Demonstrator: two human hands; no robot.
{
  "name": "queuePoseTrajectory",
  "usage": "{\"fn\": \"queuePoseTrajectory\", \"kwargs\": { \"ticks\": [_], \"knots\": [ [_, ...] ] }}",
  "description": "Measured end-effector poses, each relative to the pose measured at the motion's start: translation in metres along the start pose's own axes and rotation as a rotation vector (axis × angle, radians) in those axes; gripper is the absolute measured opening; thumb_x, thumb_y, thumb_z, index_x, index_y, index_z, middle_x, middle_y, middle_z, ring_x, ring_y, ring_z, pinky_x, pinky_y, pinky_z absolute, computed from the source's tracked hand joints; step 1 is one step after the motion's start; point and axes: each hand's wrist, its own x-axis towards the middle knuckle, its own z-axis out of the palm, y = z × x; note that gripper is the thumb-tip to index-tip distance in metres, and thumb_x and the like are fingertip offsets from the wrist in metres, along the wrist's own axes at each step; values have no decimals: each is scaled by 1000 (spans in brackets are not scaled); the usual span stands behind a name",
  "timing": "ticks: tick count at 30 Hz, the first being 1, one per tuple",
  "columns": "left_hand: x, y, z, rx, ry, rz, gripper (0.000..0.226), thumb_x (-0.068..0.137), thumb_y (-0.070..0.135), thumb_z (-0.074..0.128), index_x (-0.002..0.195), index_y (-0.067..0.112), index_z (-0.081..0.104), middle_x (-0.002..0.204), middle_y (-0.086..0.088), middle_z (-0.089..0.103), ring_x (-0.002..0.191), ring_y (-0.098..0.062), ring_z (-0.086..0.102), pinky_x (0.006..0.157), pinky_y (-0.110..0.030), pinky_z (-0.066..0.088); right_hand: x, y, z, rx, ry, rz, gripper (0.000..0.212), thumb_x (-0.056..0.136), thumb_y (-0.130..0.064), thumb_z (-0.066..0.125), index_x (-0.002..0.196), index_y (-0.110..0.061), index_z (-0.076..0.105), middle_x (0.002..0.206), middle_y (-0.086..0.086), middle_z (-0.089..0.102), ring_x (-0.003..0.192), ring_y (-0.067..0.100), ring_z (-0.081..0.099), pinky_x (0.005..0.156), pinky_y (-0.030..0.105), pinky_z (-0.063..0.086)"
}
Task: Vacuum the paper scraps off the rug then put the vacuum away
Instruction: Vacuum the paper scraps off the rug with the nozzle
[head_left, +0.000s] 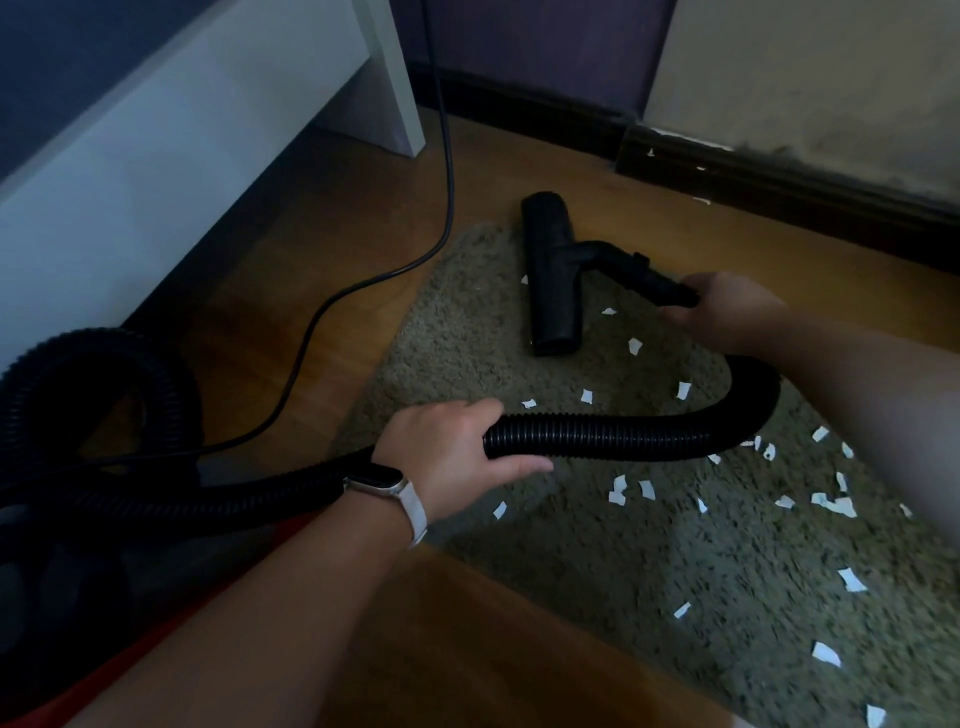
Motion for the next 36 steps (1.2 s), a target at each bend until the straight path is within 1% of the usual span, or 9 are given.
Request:
{"fn": "queuePoseTrajectory", "kwargs": {
  "ticks": [10,12,16,18,20,23,26,33,36],
  "knots": [
    [5,-5,0,8,-13,-6,70,72,97,21,82,34,50,62,14,50,55,0,49,47,-22,42,8,-12,10,-17,-49,20,45,97,-49,57,132,-21,57,90,6,64,75,20,62,60,28,49],
    [5,-4,1,7,-6,2,70,72,97,20,81,34,49,62,14,49,55,-1,49,47,-23,41,9,-19,11,-59,-60,-20,43,96,-51,56,128,-23,58,88,6,65,75,21,64,60,29,50],
    [2,-3,3,21,-13,31,69,72,96,22,81,33,49,63,13,50,56,-5,51,47,-22,40,8,-36,17,-169,-107,-189,36,95,-54,55,117,-25,58,82,0,61,71,16,60,54,28,41],
    [-2,-5,4,11,-35,33,70,73,96,21,83,33,51,64,13,51,56,-4,52,46,-23,42,8,-38,20,-190,-106,-219,35,95,-54,56,115,-26,58,80,0,61,69,15,59,56,29,44],
    [-4,-6,4,2,-43,25,72,72,96,19,86,34,52,65,13,51,57,-4,53,47,-24,44,8,-31,17,-163,-99,-190,35,95,-53,57,117,-25,59,81,1,62,70,17,61,58,30,47],
    [1,-4,3,-1,-30,19,72,72,97,17,83,34,49,64,14,50,55,-3,51,47,-24,44,8,-12,10,-69,-81,-77,32,95,-50,59,118,-27,59,82,3,63,70,18,62,53,25,39],
    [8,1,3,-18,-7,2,70,70,98,19,79,34,47,61,14,50,53,-1,49,46,-22,40,8,3,5,-28,-54,-13,31,96,-48,59,117,-26,59,83,4,63,70,19,62,52,26,38],
    [7,3,6,-32,11,-6,70,71,98,25,82,34,52,62,14,50,56,-4,52,49,-23,44,9,7,4,-21,-22,14,34,95,-49,59,117,-23,61,84,5,64,72,21,63,54,28,42],
    [7,3,6,-30,28,-11,68,72,97,27,81,34,51,60,14,49,54,-2,50,46,-20,38,9,3,7,-33,-23,4,34,96,-48,58,119,-23,61,83,5,64,71,20,63,53,28,42]
  ]
}}
